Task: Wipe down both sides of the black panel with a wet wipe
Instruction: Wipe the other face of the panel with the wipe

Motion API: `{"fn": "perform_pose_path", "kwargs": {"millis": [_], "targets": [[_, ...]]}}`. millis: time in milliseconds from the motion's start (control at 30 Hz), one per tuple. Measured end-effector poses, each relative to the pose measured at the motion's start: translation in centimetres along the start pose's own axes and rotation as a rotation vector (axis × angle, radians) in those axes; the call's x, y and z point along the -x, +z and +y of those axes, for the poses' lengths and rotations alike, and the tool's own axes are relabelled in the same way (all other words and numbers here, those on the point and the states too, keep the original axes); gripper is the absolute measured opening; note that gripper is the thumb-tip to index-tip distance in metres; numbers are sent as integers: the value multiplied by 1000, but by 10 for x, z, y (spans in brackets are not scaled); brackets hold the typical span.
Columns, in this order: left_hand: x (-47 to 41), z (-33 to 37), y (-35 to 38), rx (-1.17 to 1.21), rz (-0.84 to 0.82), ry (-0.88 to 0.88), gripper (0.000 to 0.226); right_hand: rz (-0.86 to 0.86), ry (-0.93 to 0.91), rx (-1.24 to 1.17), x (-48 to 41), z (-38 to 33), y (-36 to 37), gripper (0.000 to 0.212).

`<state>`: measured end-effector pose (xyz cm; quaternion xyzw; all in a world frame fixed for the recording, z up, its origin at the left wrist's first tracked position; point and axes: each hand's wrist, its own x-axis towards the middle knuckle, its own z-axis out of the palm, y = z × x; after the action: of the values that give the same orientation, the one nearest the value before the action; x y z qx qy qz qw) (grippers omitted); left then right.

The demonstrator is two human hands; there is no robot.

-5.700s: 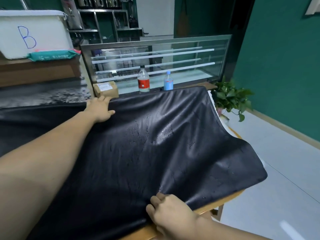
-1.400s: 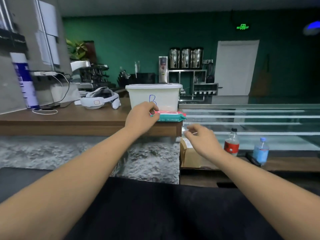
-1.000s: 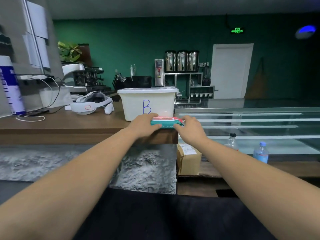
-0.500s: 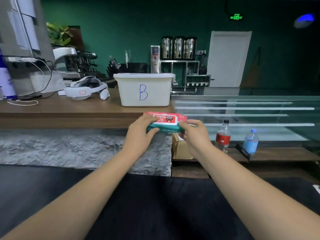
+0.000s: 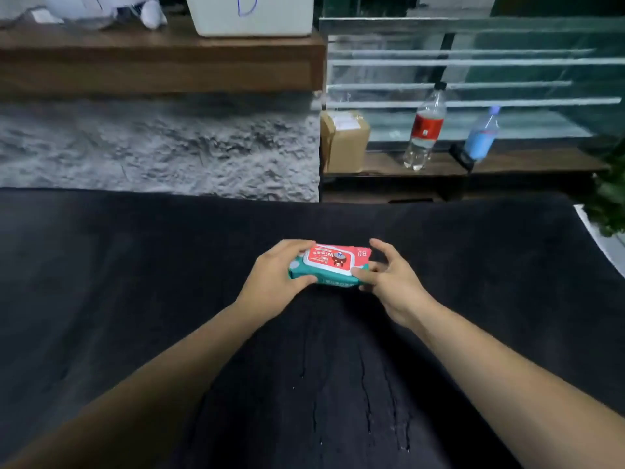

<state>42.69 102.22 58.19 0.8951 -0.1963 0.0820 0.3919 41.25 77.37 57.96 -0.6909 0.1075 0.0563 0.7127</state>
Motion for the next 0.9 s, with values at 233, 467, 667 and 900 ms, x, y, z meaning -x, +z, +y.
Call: {"fn": "perform_pose_path", "kwargs": {"millis": [233,467,667,900], "targets": [[23,-12,35,-99,-203,-66,73,-14,-32,458,8,45,-19,82],[-5,2,41,-311,-300,-40,62,-16,-213,979,0,37,-28,74],[-14,5,42,-339,-362,0,56,-125,-377,1129,-9,30,-17,58],[-17,5,49,-309,-388,-58,50,-228,-352,1209,-16,24,-12,66]]}}
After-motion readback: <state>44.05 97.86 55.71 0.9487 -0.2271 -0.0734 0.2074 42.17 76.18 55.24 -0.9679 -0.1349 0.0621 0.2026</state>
